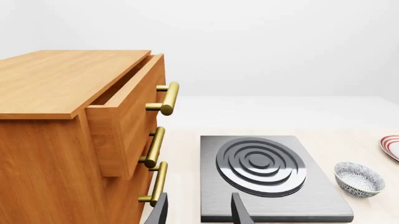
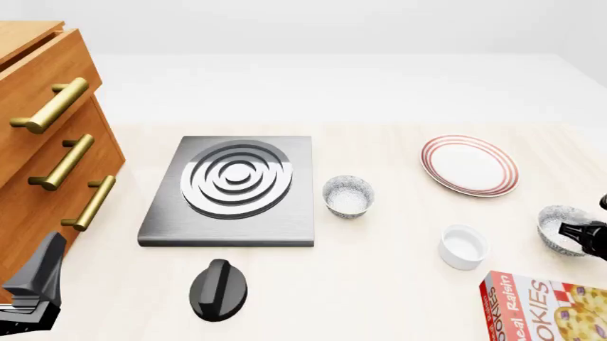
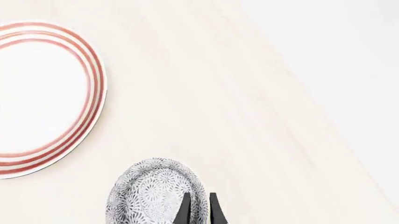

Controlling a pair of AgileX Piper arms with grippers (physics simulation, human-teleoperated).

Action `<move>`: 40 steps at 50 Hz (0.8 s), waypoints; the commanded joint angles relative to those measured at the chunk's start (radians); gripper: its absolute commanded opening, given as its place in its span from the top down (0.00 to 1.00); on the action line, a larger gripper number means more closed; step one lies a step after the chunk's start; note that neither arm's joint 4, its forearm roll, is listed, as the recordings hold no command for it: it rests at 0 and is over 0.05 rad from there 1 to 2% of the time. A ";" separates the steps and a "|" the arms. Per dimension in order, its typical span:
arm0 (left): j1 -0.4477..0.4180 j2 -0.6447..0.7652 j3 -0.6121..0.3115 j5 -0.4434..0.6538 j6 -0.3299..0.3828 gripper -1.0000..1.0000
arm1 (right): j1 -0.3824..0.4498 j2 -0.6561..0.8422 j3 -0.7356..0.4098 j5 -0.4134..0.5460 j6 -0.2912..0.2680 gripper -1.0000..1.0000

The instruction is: Pick the akita bowl next to the plate and place it on the plate.

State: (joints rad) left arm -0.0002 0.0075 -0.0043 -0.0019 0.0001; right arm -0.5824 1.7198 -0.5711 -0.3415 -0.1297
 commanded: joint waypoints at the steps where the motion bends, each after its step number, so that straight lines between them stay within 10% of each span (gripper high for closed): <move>1: 0.000 0.000 0.000 0.000 0.000 0.00 | 0.030 -0.021 0.026 0.011 0.025 1.00; 40: 0.000 0.000 0.000 0.000 0.000 0.00 | 0.145 -0.316 -0.074 0.281 0.063 1.00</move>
State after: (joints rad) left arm -0.0002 0.0074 -0.0043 -0.0019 0.0001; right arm -0.4549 1.4689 -0.6002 -0.1295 -0.0757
